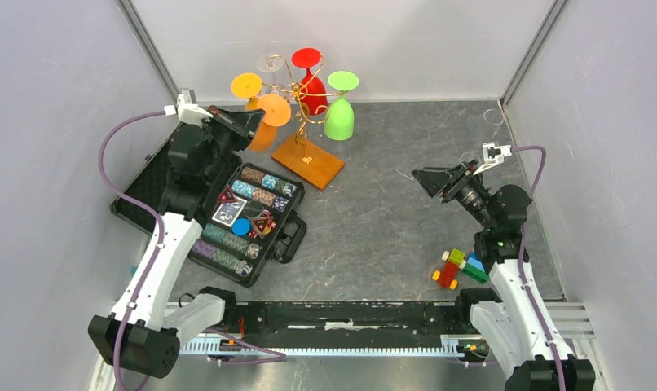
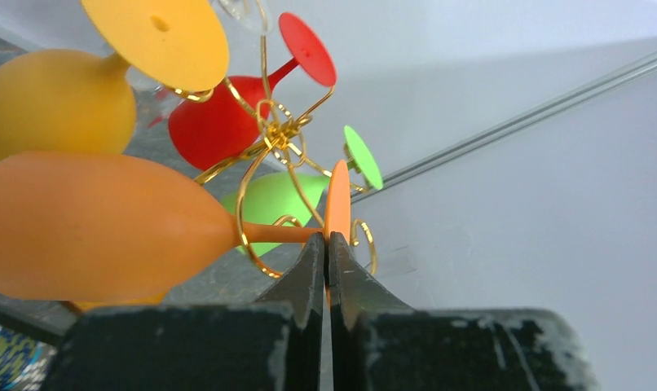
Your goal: Take the wine glass off the wine glass rack
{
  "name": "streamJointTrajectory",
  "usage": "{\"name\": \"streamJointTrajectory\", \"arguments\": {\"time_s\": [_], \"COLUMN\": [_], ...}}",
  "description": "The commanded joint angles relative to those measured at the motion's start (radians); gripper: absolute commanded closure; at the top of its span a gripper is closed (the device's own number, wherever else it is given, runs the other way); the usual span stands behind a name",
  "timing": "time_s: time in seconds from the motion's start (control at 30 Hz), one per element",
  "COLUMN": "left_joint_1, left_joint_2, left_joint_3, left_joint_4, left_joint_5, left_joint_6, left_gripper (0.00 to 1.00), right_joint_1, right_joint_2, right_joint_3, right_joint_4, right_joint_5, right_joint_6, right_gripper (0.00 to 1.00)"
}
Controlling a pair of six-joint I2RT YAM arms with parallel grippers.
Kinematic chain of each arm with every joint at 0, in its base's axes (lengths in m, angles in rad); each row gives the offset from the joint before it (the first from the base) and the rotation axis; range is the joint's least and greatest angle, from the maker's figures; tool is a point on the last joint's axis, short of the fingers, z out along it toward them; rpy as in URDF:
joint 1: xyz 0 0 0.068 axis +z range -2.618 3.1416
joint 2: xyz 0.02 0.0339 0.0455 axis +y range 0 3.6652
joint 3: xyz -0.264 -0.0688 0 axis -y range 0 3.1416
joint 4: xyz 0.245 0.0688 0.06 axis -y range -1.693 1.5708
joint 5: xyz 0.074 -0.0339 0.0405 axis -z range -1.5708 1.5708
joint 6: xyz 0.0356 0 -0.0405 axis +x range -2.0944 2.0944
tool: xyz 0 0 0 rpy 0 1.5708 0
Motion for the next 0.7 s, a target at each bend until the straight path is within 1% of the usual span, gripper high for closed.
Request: {"name": "streamJointTrajectory", "arguments": {"time_s": [0.0, 0.2, 0.43, 0.67], "left_joint_1": [0.010, 0.011, 0.011, 0.011], "left_joint_2": [0.005, 0.032, 0.095, 0.069], "left_joint_3": [0.009, -0.016, -0.013, -0.053], "left_joint_4": [0.147, 0.202, 0.230, 0.234], "left_joint_5": [-0.039, -0.082, -0.018, -0.015], "left_joint_6": [-0.118, -0.169, -0.178, -0.180], "left_gripper": [0.98, 0.98, 0.98, 0.98], "right_joint_1": [0.005, 0.005, 0.005, 0.006], "right_joint_2": [-0.019, -0.020, -0.023, -0.023], "right_joint_3": [-0.003, -0.007, -0.008, -0.007], "right_joint_4": [0.044, 0.043, 0.042, 0.045], "right_joint_5": [0.019, 0.026, 0.027, 0.029], "right_joint_6": [0.009, 0.012, 0.013, 0.021], "right_gripper": [0.42, 0.42, 0.42, 0.42]}}
